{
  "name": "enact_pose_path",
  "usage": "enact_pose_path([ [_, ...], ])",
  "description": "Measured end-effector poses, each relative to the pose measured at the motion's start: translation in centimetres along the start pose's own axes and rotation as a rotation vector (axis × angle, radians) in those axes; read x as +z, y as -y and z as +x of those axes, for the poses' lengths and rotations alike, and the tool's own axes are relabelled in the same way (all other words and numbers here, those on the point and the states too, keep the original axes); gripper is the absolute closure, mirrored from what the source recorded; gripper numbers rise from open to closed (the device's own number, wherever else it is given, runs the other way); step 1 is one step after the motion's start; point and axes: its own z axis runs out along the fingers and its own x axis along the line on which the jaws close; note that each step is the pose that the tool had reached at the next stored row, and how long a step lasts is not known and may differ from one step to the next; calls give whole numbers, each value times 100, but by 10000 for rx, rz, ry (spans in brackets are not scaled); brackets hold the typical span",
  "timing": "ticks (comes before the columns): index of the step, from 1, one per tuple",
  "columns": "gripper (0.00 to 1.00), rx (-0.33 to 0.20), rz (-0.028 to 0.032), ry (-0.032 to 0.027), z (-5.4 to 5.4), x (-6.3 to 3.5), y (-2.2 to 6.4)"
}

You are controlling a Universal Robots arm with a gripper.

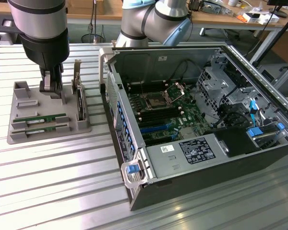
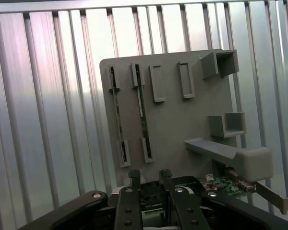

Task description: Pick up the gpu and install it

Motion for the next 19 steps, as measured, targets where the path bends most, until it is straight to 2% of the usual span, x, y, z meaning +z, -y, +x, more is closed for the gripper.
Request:
enact_pose_path([
  [5,70,-2,-9,61,4,26,1],
  [16,70,-5,-19,139,9,55,3],
  [19,70,-8,-26,191,13,70,5],
])
